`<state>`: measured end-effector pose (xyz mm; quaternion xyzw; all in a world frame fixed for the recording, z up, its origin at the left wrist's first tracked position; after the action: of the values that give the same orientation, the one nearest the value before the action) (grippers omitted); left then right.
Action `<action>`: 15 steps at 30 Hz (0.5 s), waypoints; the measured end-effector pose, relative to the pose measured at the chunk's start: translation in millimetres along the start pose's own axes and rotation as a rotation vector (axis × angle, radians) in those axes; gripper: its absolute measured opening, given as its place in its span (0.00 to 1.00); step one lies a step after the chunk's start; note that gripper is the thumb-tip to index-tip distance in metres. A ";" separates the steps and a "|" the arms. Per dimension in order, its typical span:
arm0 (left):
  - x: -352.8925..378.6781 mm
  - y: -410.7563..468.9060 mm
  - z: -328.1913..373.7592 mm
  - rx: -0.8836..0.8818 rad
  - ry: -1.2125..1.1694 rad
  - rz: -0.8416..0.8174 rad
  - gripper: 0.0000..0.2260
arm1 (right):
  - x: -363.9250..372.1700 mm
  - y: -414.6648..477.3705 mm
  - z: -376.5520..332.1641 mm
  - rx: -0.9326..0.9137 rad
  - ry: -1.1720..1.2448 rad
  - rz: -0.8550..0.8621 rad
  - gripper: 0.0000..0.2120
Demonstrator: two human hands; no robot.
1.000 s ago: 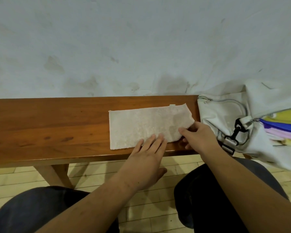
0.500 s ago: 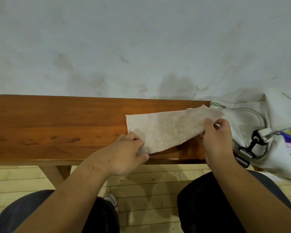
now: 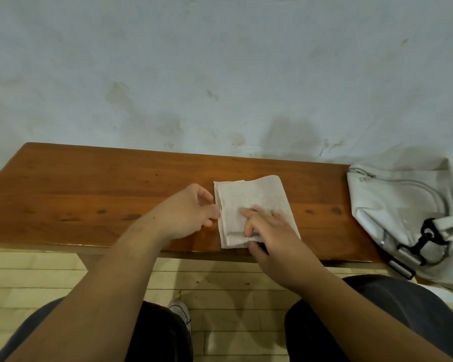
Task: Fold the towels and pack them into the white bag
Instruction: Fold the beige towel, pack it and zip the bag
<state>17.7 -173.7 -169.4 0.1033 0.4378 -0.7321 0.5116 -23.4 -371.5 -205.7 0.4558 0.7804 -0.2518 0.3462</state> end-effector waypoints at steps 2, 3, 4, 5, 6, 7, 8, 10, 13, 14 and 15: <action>0.7 0.1 2.8 0.004 0.062 0.051 0.12 | -0.5 -1.5 -0.4 -0.026 -0.008 0.018 0.09; 1.3 0.1 4.3 0.007 0.101 0.068 0.12 | -0.7 -2.0 -1.0 -0.037 -0.016 0.033 0.09; 2.1 0.5 5.7 0.011 0.133 0.084 0.12 | -1.0 -2.4 -1.6 -0.042 -0.015 0.049 0.09; 3.0 1.3 6.4 0.015 0.154 0.101 0.12 | -1.4 -2.9 -1.9 -0.034 0.005 0.065 0.09; 3.8 1.9 7.1 0.021 0.166 0.118 0.11 | -2.4 -3.4 -2.4 -0.013 0.047 0.085 0.08; 4.6 2.7 7.4 0.025 0.172 0.131 0.11 | -4.1 -3.7 -2.6 0.019 0.103 0.111 0.08; 5.2 3.6 7.4 0.026 0.171 0.144 0.11 | -6.1 -3.7 -2.4 0.055 0.163 0.143 0.07; 6.6 6.8 7.0 0.030 0.146 0.163 0.10 | -11.2 -3.8 -1.7 0.107 0.273 0.222 0.07; 9.2 9.0 7.1 0.032 0.065 0.182 0.09 | -14.9 -4.4 -1.6 0.132 0.387 0.282 0.08; 9.9 9.8 6.7 0.025 0.032 0.193 0.10 | -14.9 -4.5 -1.8 0.132 0.399 0.277 0.08; 10.2 10.7 5.8 0.011 0.006 0.205 0.10 | -14.4 -4.6 -2.0 0.131 0.403 0.268 0.08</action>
<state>23.8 -185.8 -177.8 0.1523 0.4224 -0.6779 0.5820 -23.1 -379.9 -193.1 0.6175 0.7484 -0.1576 0.1837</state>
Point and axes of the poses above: each hand's wrist, its own y-axis towards the middle knuckle, its own x-axis out of the palm, z = x × y, the point moved 4 cm from there along y, towards the middle knuckle, and after that the axes turned 9 degrees about y, right-handed, at the moved point
